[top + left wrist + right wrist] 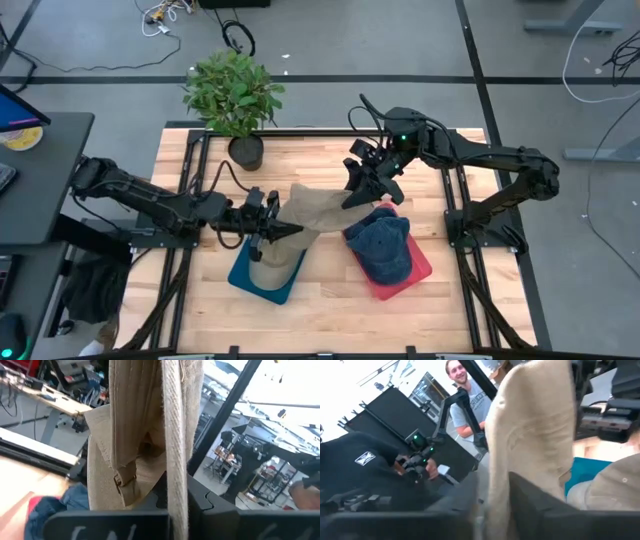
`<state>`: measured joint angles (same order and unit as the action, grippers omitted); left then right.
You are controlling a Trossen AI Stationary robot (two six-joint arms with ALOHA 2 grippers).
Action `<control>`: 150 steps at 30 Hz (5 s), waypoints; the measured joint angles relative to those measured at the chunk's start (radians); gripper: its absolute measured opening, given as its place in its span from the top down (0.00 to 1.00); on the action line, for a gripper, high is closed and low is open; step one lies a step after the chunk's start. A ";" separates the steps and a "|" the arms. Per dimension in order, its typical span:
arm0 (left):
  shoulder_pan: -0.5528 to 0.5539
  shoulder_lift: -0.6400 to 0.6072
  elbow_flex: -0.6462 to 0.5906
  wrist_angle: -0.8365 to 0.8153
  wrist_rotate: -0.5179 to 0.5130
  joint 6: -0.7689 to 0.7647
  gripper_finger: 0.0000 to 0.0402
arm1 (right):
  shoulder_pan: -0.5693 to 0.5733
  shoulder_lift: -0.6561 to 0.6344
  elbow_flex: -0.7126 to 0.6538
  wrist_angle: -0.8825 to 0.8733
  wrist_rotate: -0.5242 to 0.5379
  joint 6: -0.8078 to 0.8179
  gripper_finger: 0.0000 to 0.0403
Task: Pick & Place hat
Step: Put the brown cap into the blue bin
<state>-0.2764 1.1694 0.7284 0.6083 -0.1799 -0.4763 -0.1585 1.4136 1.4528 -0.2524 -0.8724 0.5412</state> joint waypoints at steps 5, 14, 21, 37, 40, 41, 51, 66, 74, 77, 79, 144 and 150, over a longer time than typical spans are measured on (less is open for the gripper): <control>0.011 0.000 0.000 0.036 -0.005 0.017 0.95 | -0.010 0.000 0.000 -0.001 -0.027 -0.032 0.96; 0.021 0.000 0.000 0.038 -0.087 0.043 0.86 | -0.071 -0.020 0.000 -0.008 -0.072 0.000 0.97; 0.016 0.000 0.000 0.045 -0.217 0.132 0.66 | -0.139 -0.061 0.000 -0.049 -0.144 0.001 0.97; 0.073 0.002 0.124 0.171 -0.327 0.571 0.51 | -0.159 -0.065 0.000 -0.147 -0.153 0.000 0.97; 0.104 0.003 0.238 -0.120 -0.278 0.553 0.51 | -0.149 -0.054 -0.001 -0.149 -0.148 0.000 0.97; 0.116 0.010 0.284 -0.219 -0.262 0.539 0.51 | -0.144 -0.047 -0.001 -0.144 -0.148 0.000 0.97; 0.201 0.112 0.673 -0.792 -0.068 0.567 0.50 | -0.105 0.003 0.000 -0.123 -0.131 -0.004 0.97; 0.281 0.305 0.893 -1.049 0.174 0.541 0.46 | -0.082 0.024 0.000 -0.110 -0.114 -0.016 0.97; 0.281 0.338 0.904 -1.055 0.309 0.534 0.45 | -0.080 0.024 0.000 -0.139 -0.097 -0.026 0.97; 0.282 0.345 0.904 -1.046 0.343 0.513 0.45 | -0.081 0.024 0.000 -0.141 -0.096 -0.026 0.97; 0.282 0.350 0.903 -1.045 0.366 0.489 0.45 | -0.079 0.024 0.000 -0.143 -0.091 -0.026 0.97; -0.068 0.204 0.900 -1.535 0.264 0.330 1.00 | -0.054 0.023 0.001 -0.184 -0.130 0.090 0.47; -0.077 0.204 0.900 -1.539 0.243 0.357 1.00 | -0.054 0.023 0.001 -0.184 -0.103 0.106 0.47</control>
<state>-0.3534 1.3735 1.6287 -0.9312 0.0636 -0.1197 -0.2123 1.4364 1.4536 -0.4362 -0.9757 0.6468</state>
